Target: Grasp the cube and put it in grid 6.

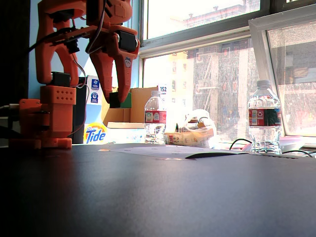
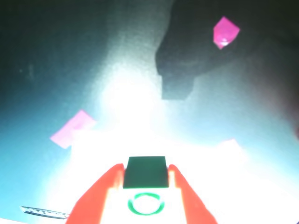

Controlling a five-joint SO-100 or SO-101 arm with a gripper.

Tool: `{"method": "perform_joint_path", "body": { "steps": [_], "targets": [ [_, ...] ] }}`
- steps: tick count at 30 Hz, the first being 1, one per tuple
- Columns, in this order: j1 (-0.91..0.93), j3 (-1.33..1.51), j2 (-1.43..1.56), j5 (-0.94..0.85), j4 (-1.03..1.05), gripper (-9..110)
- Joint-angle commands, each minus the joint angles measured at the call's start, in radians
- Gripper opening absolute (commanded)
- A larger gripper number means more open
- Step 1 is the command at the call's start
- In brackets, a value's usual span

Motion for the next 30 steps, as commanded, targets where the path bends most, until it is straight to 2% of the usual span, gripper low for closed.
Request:
{"method": "perform_joint_path", "body": {
  "steps": [1, 12, 30],
  "targets": [
    [-0.078, -0.055, -0.018, 0.026, 0.008, 0],
    [-0.256, -0.055, -0.163, 0.107, -0.057, 0],
    [-0.284, -0.055, -0.295, 0.091, -0.167, 2]
  ]
}}
